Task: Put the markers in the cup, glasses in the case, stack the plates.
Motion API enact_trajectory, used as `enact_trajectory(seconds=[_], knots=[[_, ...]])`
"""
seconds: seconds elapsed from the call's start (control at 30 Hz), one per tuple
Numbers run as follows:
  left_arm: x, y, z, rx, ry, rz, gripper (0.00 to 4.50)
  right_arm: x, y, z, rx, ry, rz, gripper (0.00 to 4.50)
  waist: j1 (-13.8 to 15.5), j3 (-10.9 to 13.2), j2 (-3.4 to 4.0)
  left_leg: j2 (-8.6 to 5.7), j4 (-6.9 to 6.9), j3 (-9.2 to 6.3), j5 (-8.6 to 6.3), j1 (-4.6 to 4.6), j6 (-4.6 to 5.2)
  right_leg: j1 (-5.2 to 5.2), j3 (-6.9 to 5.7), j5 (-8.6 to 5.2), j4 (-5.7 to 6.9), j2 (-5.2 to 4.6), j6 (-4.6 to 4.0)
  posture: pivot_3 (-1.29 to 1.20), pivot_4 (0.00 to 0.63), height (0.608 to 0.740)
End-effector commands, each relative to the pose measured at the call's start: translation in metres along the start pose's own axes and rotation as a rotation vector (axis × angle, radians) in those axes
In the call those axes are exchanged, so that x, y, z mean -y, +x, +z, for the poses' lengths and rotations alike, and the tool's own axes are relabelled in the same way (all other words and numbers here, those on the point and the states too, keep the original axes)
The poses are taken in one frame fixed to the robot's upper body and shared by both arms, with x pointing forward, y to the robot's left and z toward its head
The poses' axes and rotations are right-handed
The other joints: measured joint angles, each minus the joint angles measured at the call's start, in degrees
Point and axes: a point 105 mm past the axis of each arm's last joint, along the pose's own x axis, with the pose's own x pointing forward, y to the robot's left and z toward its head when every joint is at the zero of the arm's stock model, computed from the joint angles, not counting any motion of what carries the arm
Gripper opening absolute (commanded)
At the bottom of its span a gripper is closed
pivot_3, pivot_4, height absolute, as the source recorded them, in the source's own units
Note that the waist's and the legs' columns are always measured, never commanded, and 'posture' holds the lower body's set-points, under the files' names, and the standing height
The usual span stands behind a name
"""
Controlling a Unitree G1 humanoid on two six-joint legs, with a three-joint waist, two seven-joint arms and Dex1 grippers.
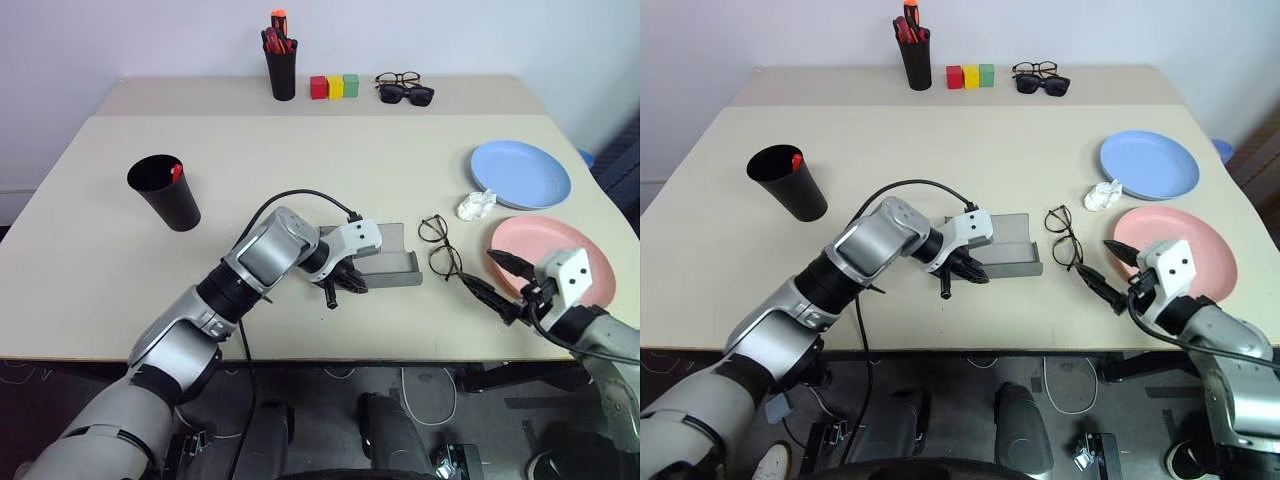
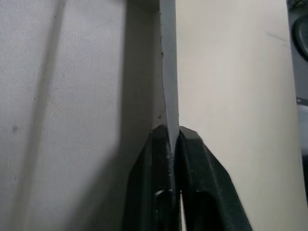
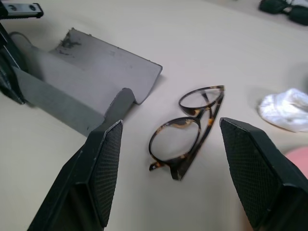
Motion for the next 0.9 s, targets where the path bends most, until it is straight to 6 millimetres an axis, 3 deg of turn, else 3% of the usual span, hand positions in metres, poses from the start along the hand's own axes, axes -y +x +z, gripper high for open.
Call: enact_trajectory(seconds=[0.03,0.07,0.27,0.43,0.5,0.67,0.77,0.9], knots=[[-0.001,-0.005,0.006,0.021,-0.006,0.023,2.06,0.007,0.006,0.010,0.000,0.021,0.032,3.28,0.07,0.01,-0.01,0.00,0.00,-0.02,0.00,0.00,0.00,0.00,-0.01,0.00,0.00,0.00,0.00,0.00,0.150,0.740],[0.000,-0.007,0.009,0.037,-0.003,0.019,2.51,0.009,0.009,0.011,-0.010,0.034,0.042,3.28,0.08,0.00,0.00,0.00,0.01,-0.01,0.00,0.00,0.00,0.01,-0.01,0.01,0.01,0.01,0.00,0.00,0.150,0.740],[-0.001,-0.027,0.025,0.137,0.055,0.046,2.51,0.015,0.024,0.010,-0.115,0.134,0.157,3.28,-0.19,0.01,-0.01,0.00,0.00,-0.01,0.00,0.00,0.00,0.00,0.00,0.03,0.03,0.01,-0.01,0.00,0.150,0.740],[0.003,-0.068,0.032,0.276,0.135,0.088,2.51,0.029,0.038,0.004,-0.217,0.238,0.208,3.28,-0.53,0.03,0.03,0.01,-0.06,0.00,0.00,0.01,0.00,-0.06,0.00,0.19,0.04,0.02,-0.17,0.00,0.150,0.740],[0.006,-0.089,0.032,0.399,0.259,0.171,2.51,0.035,0.045,0.003,-0.234,0.268,0.216,3.28,-0.54,0.02,0.08,0.01,-0.09,0.01,0.00,0.02,0.00,-0.08,0.02,0.21,0.04,0.02,-0.14,0.00,0.150,0.740],[0.019,-0.118,0.002,0.475,0.440,0.314,2.51,0.045,0.057,-0.002,-0.273,0.300,0.244,3.28,-0.14,0.03,0.10,0.02,-0.14,0.04,0.01,-0.05,-0.01,-0.16,0.04,0.28,0.01,0.02,-0.05,0.00,0.150,0.740],[0.046,-0.127,-0.023,0.484,0.430,0.208,2.51,0.047,0.064,-0.005,-0.292,0.317,0.266,3.28,-0.18,0.04,0.08,0.02,-0.09,0.07,0.01,-0.09,-0.01,-0.16,0.07,0.22,-0.02,0.02,-0.17,0.00,0.150,0.740],[0.070,-0.140,-0.035,0.521,0.287,0.012,2.51,0.047,0.067,-0.011,-0.328,0.320,0.301,3.28,0.13,0.05,0.08,0.02,-0.01,0.05,0.01,-0.09,-0.01,-0.14,0.05,0.18,0.04,0.02,-0.28,0.00,0.150,0.740]])
